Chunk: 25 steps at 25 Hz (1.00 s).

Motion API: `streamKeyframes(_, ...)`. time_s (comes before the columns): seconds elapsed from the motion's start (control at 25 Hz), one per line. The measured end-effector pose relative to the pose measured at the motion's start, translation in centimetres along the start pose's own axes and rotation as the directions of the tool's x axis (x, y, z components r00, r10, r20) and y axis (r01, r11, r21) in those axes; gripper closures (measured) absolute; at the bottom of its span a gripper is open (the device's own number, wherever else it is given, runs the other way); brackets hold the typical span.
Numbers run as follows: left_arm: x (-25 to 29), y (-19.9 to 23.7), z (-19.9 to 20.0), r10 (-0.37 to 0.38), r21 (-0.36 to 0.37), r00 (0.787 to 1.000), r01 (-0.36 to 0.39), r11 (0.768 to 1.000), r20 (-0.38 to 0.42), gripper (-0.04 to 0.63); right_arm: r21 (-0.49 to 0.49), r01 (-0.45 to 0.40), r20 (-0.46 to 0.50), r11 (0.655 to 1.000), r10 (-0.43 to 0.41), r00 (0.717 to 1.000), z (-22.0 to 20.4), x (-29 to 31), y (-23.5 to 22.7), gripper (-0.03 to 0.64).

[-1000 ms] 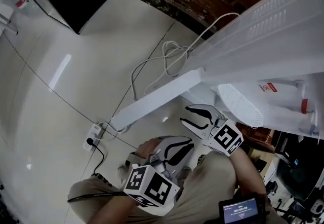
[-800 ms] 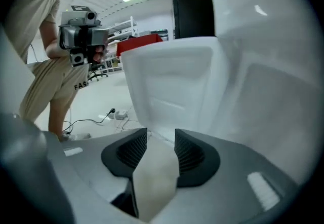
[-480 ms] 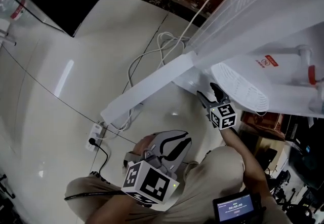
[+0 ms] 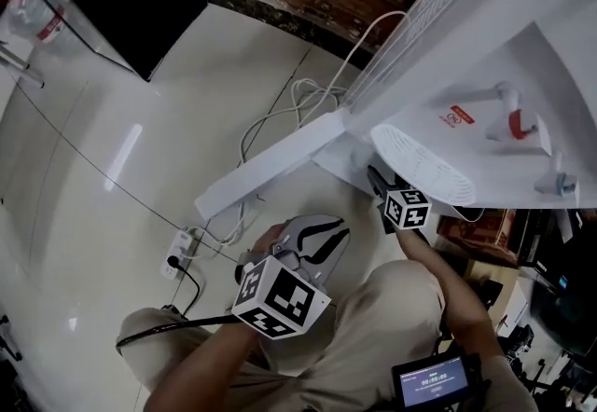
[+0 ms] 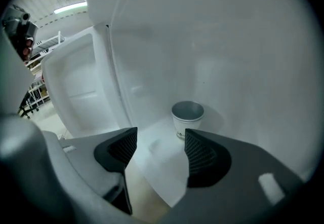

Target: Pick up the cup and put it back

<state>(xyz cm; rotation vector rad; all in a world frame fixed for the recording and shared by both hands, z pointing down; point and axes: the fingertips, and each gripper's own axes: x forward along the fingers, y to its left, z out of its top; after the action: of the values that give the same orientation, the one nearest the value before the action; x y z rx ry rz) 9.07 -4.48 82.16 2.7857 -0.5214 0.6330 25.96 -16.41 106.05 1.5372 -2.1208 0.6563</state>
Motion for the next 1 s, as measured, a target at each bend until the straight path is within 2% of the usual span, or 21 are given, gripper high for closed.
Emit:
streamKeyframes(0.2,0.4,0.3,-0.3,0.004,0.014,1.000,-0.004,1.000,-0.006,0.540,0.043,0.104,0.017,0.994,-0.104,0.994,-0.6,2.1,-2.1,0.331)
streamKeyframes(0.28,0.3,0.4,-0.2,-0.006,-0.015,1.000,0.006,1.000,0.006,0.540,0.053,0.132,0.006,0.990,-0.133,0.991,-1.0,2.9,-2.7,0.324)
streamKeyframes(0.4,0.0,0.6,1.1,-0.032,-0.077,0.997,0.037,0.996,0.066,0.540,0.042,0.162,0.009,0.986,-0.163,0.987,-0.8,3.9,-3.2,0.294)
streamKeyframes(0.64,0.3,1.1,1.0,-0.041,-0.080,0.996,0.047,0.996,0.076,0.540,0.114,0.188,0.105,0.976,-0.200,0.974,1.5,4.9,-4.7,0.268)
streamKeyframes(1.0,0.3,0.2,1.4,-0.076,-0.082,0.993,0.084,0.993,0.088,0.541,0.112,0.270,0.072,0.956,-0.279,0.958,0.8,5.6,-7.0,0.259)
